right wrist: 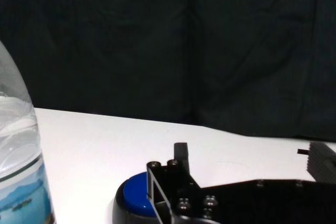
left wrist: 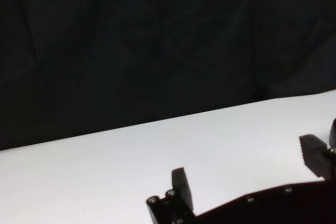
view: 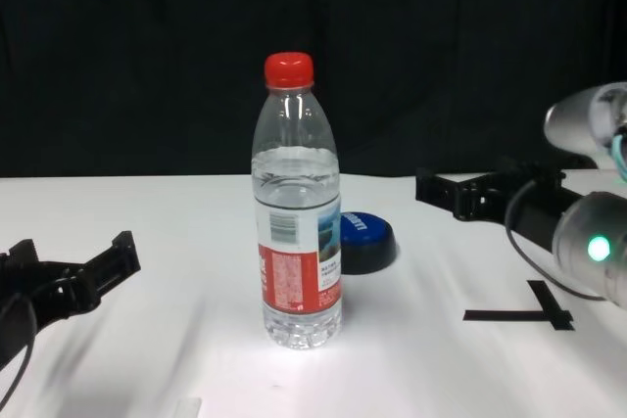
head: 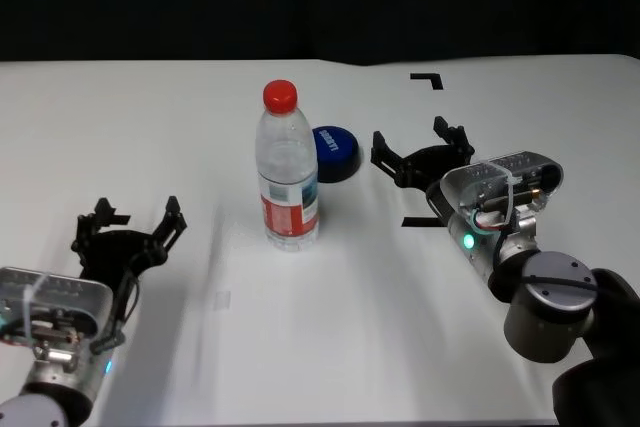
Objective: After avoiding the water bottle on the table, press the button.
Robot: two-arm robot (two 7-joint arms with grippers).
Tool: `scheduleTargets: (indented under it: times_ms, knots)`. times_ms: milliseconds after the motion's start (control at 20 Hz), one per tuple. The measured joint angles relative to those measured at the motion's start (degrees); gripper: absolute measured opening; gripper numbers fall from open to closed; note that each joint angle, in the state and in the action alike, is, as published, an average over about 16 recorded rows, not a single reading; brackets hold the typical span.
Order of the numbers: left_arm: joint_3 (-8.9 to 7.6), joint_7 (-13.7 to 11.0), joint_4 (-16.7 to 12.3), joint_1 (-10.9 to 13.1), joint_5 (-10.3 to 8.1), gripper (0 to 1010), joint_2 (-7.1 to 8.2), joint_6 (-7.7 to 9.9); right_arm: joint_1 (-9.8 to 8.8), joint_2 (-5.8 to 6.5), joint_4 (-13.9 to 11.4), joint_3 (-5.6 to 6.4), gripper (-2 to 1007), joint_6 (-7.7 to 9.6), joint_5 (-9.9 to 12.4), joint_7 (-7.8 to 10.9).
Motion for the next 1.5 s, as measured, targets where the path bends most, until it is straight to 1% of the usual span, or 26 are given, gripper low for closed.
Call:
scheduleTargets:
  times_ms: [350, 750, 1150, 1500]
  knots:
    - [0.00, 0.00, 0.00, 0.00, 0.00, 1003, 0.00, 0.00, -2.89, 1.07, -3.28, 0.21, 1003, 0.47, 0.59, 0.55]
    - [0.00, 0.00, 0.00, 0.00, 0.00, 1003, 0.00, 0.00, -5.81, 2.62, -6.43, 0.14, 1003, 0.73, 1.48, 1.70]
    - [0.00, 0.00, 0.00, 0.00, 0.00, 1003, 0.00, 0.00, -8.19, 4.02, -8.76, -0.27, 1003, 0.76, 2.41, 2.64]
    - [0.00, 0.00, 0.00, 0.00, 0.00, 1003, 0.00, 0.00, -10.00, 4.76, -10.47, -0.78, 1003, 0.78, 3.05, 2.94]
